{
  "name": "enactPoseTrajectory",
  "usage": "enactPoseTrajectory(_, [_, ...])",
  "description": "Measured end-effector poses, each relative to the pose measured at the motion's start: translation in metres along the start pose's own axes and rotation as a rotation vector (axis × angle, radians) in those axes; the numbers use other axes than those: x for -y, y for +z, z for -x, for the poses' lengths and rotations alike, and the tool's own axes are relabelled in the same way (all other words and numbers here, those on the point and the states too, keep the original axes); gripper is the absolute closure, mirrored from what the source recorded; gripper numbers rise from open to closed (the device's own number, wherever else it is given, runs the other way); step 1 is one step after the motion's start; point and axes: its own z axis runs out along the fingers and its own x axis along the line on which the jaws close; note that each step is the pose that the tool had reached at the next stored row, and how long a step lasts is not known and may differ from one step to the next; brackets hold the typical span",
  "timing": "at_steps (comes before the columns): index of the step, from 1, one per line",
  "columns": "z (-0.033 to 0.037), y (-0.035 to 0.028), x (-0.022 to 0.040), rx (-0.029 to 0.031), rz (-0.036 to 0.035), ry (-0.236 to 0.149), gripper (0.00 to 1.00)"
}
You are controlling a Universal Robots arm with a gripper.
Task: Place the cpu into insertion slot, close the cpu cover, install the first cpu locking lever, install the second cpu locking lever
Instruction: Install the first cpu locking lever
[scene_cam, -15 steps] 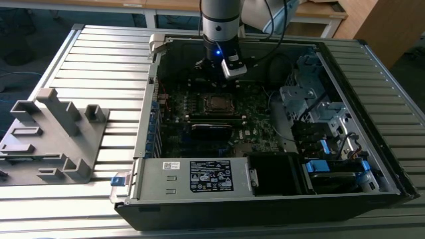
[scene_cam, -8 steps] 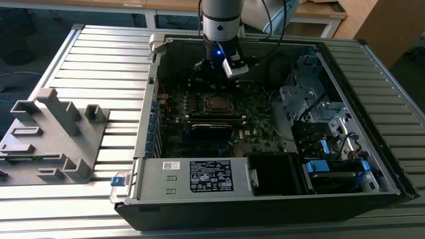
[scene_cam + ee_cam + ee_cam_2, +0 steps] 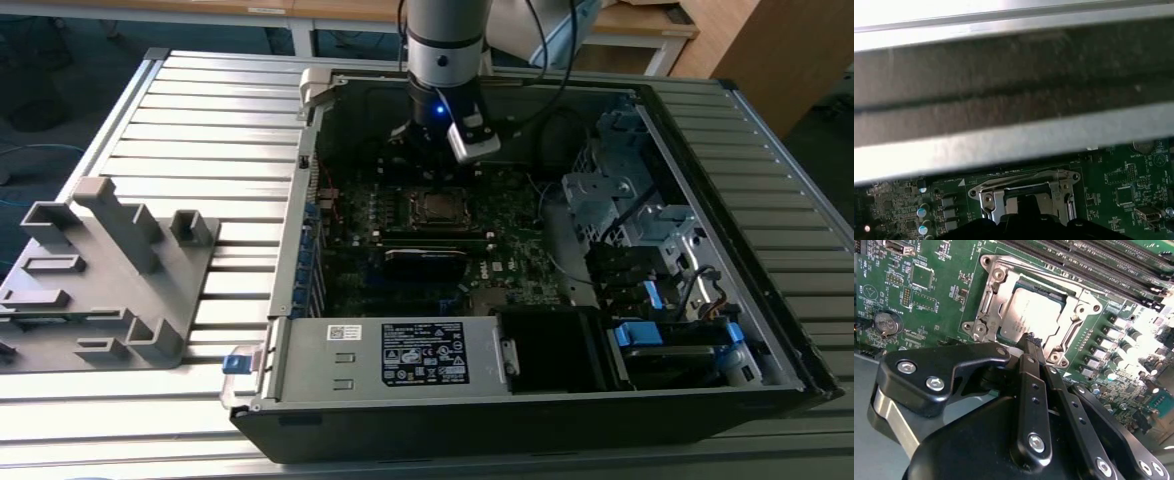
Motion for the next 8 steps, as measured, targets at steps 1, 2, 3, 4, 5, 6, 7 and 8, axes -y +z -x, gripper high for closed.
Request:
enactPoseTrajectory(1, [0.0002,0.0000,0.0010,-0.0007,0.0050,0.000,0.89])
enactPoseTrajectory(2, [0.0003,0.0000,0.0019,-0.0011,0.0083,0.001,0.89])
enactPoseTrajectory(3, [0.0004,0.0000,0.0028,-0.0012,0.0091,0.000,0.89])
enactPoseTrajectory(4, [0.0005,0.0000,0.0035,-0.0012,0.0093,-0.001,0.89])
enactPoseTrajectory(5, [0.0007,0.0000,0.0044,-0.0012,0.0093,-0.001,0.89])
enactPoseTrajectory(6, [0.0008,0.0000,0.0054,-0.0013,0.0093,-0.002,0.89])
enactPoseTrajectory(7, [0.0010,0.0000,0.0065,-0.0012,0.0095,-0.002,0.89])
enactPoseTrajectory(8, [0.0011,0.0000,0.0073,-0.0013,0.0094,-0.003,0.89])
